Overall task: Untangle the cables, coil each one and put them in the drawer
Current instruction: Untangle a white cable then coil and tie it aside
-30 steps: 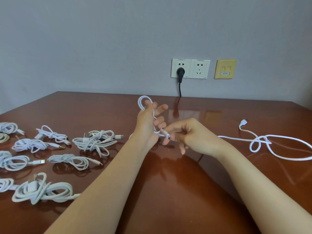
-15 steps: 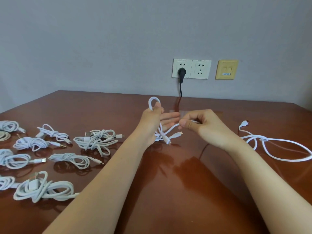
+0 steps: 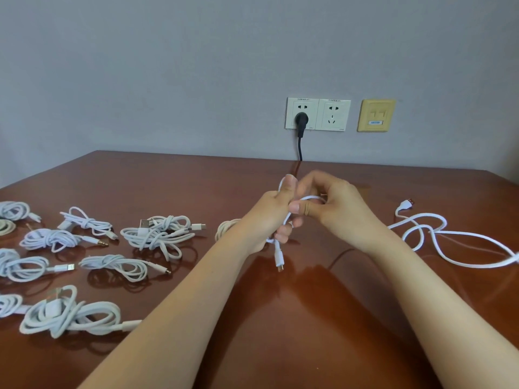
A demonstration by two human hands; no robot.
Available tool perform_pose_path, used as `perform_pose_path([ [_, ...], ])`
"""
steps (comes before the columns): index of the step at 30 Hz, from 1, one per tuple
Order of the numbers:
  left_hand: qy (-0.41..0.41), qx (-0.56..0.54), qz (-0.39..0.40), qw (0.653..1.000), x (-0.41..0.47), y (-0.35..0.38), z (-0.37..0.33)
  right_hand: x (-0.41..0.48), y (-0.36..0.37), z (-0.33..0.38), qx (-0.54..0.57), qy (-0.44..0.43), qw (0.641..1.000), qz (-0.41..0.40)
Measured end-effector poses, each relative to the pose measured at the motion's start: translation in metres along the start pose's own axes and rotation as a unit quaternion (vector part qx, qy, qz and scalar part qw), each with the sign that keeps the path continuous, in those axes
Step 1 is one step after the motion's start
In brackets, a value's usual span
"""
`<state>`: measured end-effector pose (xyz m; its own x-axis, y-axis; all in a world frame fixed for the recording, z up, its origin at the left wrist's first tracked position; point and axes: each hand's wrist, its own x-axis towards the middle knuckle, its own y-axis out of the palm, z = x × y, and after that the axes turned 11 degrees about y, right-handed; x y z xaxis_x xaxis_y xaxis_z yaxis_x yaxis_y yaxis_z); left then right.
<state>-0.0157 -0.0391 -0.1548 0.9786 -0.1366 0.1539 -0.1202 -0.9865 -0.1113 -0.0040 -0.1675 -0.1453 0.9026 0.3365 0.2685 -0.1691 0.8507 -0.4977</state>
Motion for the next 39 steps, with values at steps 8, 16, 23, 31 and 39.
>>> perform_pose_path([
  [8, -0.066, 0.011, 0.105, 0.992, 0.0, 0.001, 0.003, 0.005, -0.002, -0.015, -0.06, 0.005, 0.998, -0.031],
  [16, -0.087, 0.062, 0.179, 0.978, -0.004, -0.002, 0.002, 0.009, -0.012, -0.022, -0.059, 0.026, 0.993, -0.096],
  [23, -0.064, -0.058, 0.089, 0.992, 0.0, -0.004, -0.001, 0.011, -0.013, -0.022, -0.01, 0.042, 0.997, -0.068],
  [31, -0.051, -0.096, 0.024, 0.994, 0.003, -0.01, -0.001, 0.01, -0.013, -0.026, -0.072, 0.011, 0.996, -0.047],
  [39, -0.058, -0.03, 0.077, 0.995, 0.001, -0.007, 0.005, 0.011, -0.014, -0.023, -0.011, -0.023, 0.999, -0.049],
])
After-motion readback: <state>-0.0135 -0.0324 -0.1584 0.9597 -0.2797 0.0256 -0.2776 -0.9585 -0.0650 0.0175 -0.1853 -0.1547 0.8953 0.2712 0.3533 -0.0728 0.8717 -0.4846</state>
